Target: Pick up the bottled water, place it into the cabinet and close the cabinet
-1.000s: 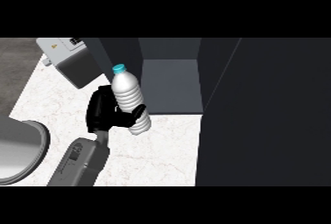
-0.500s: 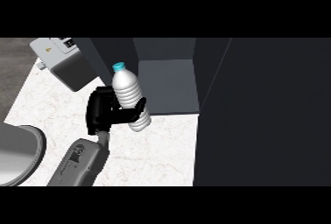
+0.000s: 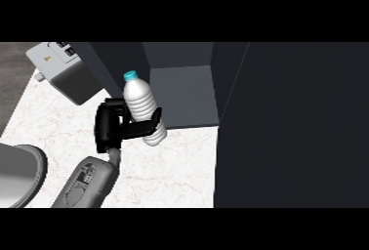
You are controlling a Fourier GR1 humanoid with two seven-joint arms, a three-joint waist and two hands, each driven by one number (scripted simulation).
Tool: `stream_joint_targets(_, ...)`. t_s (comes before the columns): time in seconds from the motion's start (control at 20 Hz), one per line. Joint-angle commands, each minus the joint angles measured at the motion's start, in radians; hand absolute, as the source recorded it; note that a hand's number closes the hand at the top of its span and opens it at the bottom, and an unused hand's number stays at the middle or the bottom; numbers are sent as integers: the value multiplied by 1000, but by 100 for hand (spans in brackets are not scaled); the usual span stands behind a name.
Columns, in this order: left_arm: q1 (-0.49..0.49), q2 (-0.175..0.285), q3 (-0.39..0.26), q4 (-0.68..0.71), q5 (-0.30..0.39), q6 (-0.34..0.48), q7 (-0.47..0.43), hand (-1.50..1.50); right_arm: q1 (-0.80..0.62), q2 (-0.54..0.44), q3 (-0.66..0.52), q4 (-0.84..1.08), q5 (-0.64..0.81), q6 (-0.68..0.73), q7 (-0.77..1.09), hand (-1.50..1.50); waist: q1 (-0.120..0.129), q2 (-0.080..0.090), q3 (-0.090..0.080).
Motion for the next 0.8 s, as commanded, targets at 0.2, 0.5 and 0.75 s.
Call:
stream_joint_targets(0.2,-282,20,-25,215,-122,36,50,150,-52,24,4,35,-1,-7,9,-150,-46,36,-2)
stream_joint_targets(0.5,-278,40,-43,263,-192,109,64,150,-23,-10,-6,43,3,22,-20,-150,-66,35,-2)
stream_joint_targets(0.75,-293,78,-31,278,-200,120,95,-150,-37,-2,3,26,-4,20,-8,-150,-68,38,-3)
